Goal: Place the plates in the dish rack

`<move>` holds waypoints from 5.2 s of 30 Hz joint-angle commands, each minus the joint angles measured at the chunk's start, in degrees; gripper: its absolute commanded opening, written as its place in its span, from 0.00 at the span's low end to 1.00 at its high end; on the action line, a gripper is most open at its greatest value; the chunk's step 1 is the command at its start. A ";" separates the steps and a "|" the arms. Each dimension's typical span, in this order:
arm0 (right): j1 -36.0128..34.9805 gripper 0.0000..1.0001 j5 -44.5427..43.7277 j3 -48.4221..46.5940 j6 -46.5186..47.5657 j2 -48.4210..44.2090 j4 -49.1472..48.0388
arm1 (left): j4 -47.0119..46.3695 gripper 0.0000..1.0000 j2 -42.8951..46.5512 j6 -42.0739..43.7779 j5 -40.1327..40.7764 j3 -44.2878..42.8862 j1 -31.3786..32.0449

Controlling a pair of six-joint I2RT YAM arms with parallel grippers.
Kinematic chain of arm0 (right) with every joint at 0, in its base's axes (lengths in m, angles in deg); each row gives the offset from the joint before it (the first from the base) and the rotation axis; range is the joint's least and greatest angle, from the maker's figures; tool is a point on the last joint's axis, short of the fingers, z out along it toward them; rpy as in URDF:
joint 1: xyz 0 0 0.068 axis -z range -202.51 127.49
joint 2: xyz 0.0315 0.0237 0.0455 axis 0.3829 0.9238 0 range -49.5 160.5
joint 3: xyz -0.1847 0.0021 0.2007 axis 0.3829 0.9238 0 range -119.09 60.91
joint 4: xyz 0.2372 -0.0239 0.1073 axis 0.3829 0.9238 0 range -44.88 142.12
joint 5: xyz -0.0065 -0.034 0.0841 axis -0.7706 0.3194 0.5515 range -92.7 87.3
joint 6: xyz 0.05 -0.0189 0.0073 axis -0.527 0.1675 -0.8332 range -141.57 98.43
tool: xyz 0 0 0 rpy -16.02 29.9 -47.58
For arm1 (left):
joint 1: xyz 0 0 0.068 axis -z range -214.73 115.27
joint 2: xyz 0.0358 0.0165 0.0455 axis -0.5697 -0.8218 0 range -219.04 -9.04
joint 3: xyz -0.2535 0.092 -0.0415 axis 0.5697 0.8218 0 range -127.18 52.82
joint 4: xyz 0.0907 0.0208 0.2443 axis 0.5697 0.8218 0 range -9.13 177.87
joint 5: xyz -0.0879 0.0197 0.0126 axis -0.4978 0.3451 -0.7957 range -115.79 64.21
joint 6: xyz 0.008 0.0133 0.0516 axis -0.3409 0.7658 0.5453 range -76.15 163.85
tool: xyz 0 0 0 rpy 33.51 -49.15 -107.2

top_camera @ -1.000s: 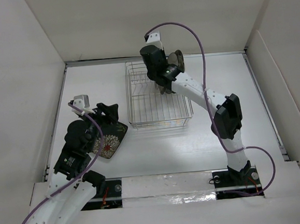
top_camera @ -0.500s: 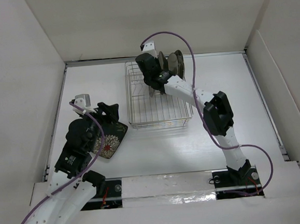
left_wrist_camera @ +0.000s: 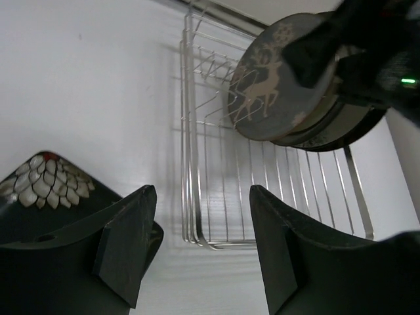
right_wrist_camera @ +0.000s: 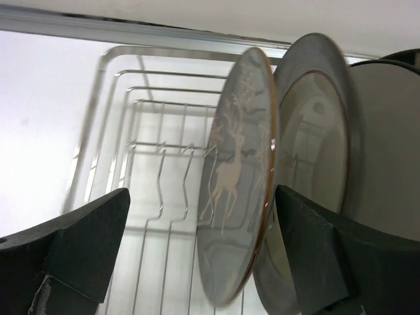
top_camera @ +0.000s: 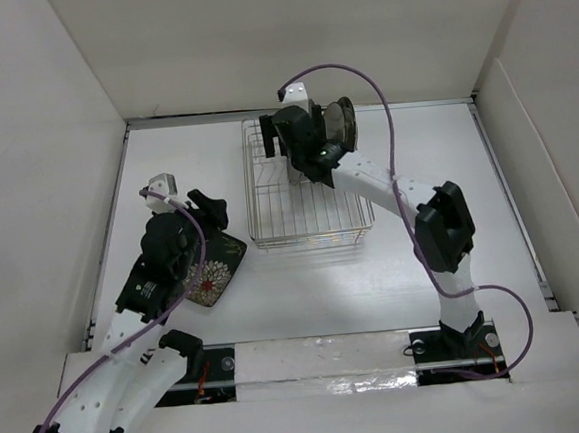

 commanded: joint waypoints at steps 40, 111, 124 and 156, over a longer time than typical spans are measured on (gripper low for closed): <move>-0.57 0.98 23.88 46.97 -5.15 -57.90 -16.73 | 0.86 0.56 -53.24 -12.20 -2.06 -8.68 -23.41; 9.54 0.60 38.03 52.94 -9.28 -60.62 -20.07 | -15.56 0.52 -34.62 -39.71 -2.32 18.45 -26.05; 10.07 0.60 37.15 52.85 -9.10 -61.32 -19.28 | -20.34 0.00 -24.01 -36.99 5.13 24.61 -26.05; 3.30 0.93 62.02 38.01 -11.22 -40.69 -26.84 | -10.56 0.00 0.98 -10.96 -16.81 -8.44 -28.25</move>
